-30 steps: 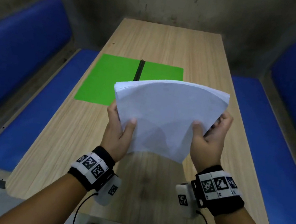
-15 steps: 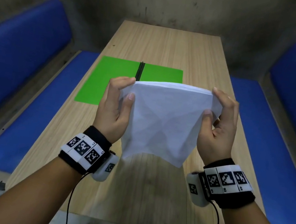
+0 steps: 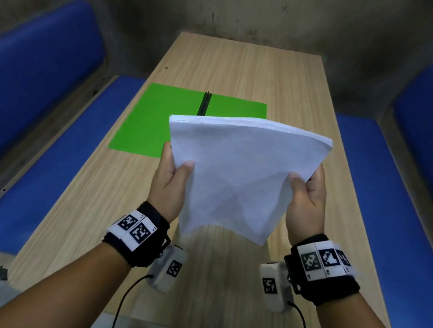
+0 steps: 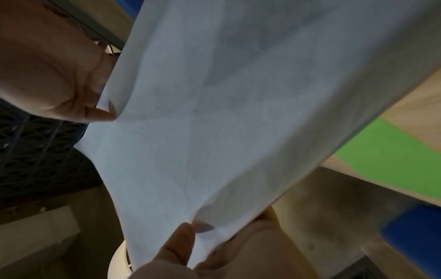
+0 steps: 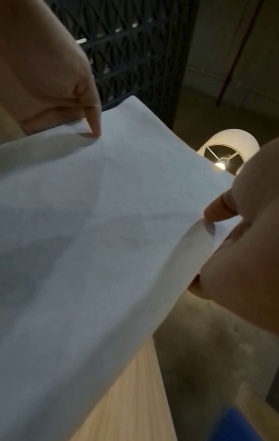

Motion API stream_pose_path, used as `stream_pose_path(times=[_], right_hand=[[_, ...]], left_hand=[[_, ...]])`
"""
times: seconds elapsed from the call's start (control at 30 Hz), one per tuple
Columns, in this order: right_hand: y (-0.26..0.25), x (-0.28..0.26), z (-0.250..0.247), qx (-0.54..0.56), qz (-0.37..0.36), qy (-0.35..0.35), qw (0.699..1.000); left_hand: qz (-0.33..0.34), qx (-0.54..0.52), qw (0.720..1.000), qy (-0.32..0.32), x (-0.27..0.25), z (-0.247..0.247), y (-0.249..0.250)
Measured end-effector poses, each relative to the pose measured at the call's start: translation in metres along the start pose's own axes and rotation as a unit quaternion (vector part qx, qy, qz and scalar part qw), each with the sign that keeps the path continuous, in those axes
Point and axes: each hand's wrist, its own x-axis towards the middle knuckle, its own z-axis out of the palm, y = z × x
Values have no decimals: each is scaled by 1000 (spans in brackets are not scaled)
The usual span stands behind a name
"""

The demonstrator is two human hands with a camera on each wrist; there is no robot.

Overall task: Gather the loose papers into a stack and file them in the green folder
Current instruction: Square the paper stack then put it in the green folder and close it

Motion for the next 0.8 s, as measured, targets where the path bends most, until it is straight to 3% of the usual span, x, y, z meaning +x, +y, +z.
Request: stream_pose_path(times=[0.23, 0.5, 0.8], right_hand=[[-6, -1, -6, 49, -38, -19, 998], [38, -12, -7, -41, 27, -26, 998], [38, 4, -24, -91, 36, -101, 990]], left_hand=[[55, -12, 998, 1, 0, 0, 10], [-85, 33, 996, -5, -13, -15, -48], [-124, 89, 979, -137, 6, -34, -55]])
